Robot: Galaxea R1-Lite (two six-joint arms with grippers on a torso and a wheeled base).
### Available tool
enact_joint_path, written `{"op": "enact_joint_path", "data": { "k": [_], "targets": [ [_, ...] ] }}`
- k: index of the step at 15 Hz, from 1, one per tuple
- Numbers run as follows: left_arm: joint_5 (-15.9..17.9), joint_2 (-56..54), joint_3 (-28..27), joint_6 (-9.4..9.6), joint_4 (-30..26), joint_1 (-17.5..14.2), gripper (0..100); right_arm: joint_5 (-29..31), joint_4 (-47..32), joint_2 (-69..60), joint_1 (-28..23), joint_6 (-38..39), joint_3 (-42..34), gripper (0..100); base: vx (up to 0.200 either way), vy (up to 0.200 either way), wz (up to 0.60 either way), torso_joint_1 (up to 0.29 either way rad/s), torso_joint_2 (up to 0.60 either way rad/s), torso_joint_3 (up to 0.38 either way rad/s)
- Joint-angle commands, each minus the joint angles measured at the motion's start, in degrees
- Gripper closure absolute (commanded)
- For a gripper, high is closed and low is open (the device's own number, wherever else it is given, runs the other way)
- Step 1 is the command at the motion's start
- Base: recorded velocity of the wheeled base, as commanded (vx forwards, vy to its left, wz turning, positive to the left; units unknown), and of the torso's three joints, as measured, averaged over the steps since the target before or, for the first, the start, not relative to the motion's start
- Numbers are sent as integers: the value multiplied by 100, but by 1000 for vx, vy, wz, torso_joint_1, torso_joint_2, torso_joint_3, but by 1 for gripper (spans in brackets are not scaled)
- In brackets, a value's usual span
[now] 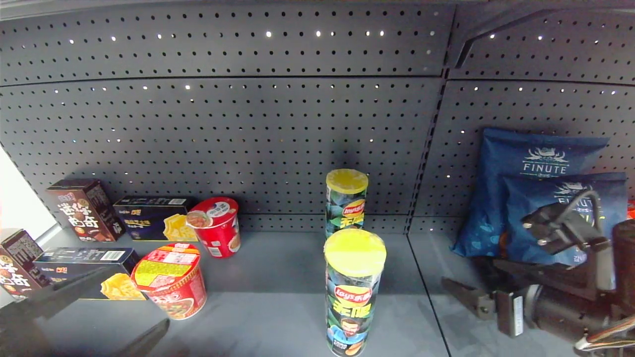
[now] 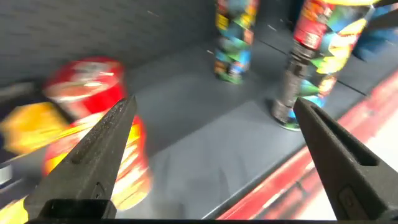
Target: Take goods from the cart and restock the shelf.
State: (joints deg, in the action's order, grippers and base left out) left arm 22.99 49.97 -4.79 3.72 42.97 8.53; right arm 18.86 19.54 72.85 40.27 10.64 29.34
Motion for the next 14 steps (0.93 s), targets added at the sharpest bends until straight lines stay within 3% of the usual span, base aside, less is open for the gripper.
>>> {"op": "enact_joint_path", "data": {
  "k": [1,2,3,4,5,6,7,8,9,10,12,13,14],
  "targets": [
    [-568,-2193,444,-11,-913,-352,0,4,-170,-1528,-1267,-1,-508,0,0,0,0,0,0,0],
    [-673,-2685,356,-3,-1502,-352,0,4,-275,-1783,-1539,-1,-552,0,0,0,0,0,0,0],
    [-743,-3986,-127,41,-3374,-361,0,-5,-548,-2513,-2181,-1,-763,0,0,0,0,0,0,0],
    [-831,-4566,-435,182,-4482,-361,0,4,-776,-3084,-2471,-10,-974,0,0,0,0,0,0,0],
    [-1104,-4417,-584,287,-4614,-361,0,30,-1163,-3682,-2612,-71,-1115,0,0,0,0,0,0,0],
    [-1139,-4417,-576,287,-4455,-361,0,162,-1664,-4200,-2752,-150,-1176,0,0,0,0,0,0,0],
    [-1157,-4417,-233,349,-4341,-361,0,320,-2648,-5044,-3350,-344,-1203,0,0,0,0,0,0,0],
    [-1165,-4426,-92,358,-4288,-361,0,320,-2886,-5308,-3622,-396,-1212,0,0,0,0,0,0,0],
    [-1201,-4426,444,507,-3480,-361,0,303,-3888,-6450,-4985,-616,-1247,0,0,0,0,0,0,0],
    [-1201,-4426,479,498,-3462,-361,0,408,-4450,-6784,-5345,-554,-1238,0,0,0,0,0,0,0],
    [-1218,-4426,479,481,-3612,-361,0,496,-4099,-6740,-5283,-625,-1220,0,0,0,0,0,0,0],
    [-1201,-4426,479,472,-3761,-361,0,206,-3870,-6740,-5275,-853,-1484,0,0,0,0,0,0,0],
    [-1201,-4426,479,472,-3954,-361,0,-611,-2965,-6740,-5275,-1091,-2082,0,0,0,0,0,0,0]
  ]
}}
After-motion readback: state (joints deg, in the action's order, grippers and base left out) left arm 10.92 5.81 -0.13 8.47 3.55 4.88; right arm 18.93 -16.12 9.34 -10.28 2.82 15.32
